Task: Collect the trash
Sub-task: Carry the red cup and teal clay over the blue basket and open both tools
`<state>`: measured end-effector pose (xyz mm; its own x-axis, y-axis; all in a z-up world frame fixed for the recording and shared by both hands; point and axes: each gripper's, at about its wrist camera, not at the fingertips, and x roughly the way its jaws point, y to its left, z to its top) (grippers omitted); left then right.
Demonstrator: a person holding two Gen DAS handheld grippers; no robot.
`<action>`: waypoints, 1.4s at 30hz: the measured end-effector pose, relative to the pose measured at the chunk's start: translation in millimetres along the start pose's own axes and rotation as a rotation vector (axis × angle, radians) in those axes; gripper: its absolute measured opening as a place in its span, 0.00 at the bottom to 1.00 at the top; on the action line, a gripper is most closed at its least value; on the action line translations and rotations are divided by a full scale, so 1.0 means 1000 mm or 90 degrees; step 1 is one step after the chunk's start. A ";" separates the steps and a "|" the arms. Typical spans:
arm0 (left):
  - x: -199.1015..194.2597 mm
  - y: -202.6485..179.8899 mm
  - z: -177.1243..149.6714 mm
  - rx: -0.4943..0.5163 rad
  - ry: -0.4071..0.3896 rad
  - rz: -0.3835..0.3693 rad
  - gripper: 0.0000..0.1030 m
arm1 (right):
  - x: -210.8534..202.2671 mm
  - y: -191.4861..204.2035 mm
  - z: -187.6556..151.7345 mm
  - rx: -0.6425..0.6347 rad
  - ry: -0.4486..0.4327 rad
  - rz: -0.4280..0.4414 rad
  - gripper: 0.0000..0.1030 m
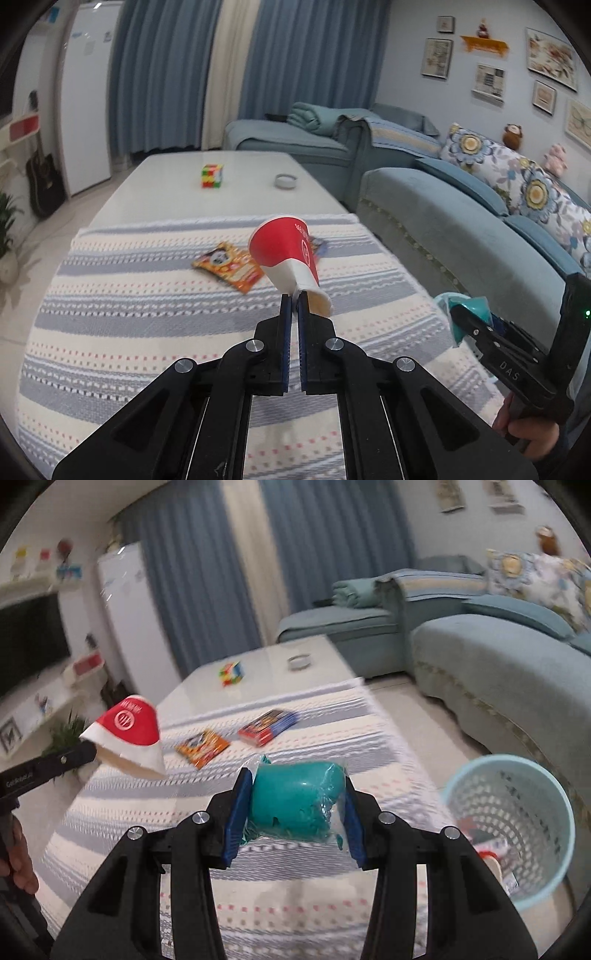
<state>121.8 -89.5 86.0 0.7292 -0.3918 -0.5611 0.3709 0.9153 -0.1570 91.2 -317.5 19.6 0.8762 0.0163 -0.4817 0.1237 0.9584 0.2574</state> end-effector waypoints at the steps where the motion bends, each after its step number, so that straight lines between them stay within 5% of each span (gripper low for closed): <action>1: -0.004 -0.008 0.003 0.005 -0.006 -0.007 0.02 | -0.007 -0.009 0.000 0.018 -0.011 -0.009 0.41; 18: 0.009 -0.116 0.025 0.115 -0.014 -0.081 0.02 | -0.044 -0.064 0.008 0.045 -0.063 -0.101 0.41; 42: 0.064 -0.181 0.013 0.164 0.015 -0.157 0.02 | -0.062 -0.138 -0.005 0.147 -0.075 -0.158 0.41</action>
<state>109.0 -281.6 89.0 0.5879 -0.5924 -0.5509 0.6687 0.7391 -0.0812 17.4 -449.6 9.3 0.8521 -0.2544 -0.4574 0.4295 0.8394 0.3332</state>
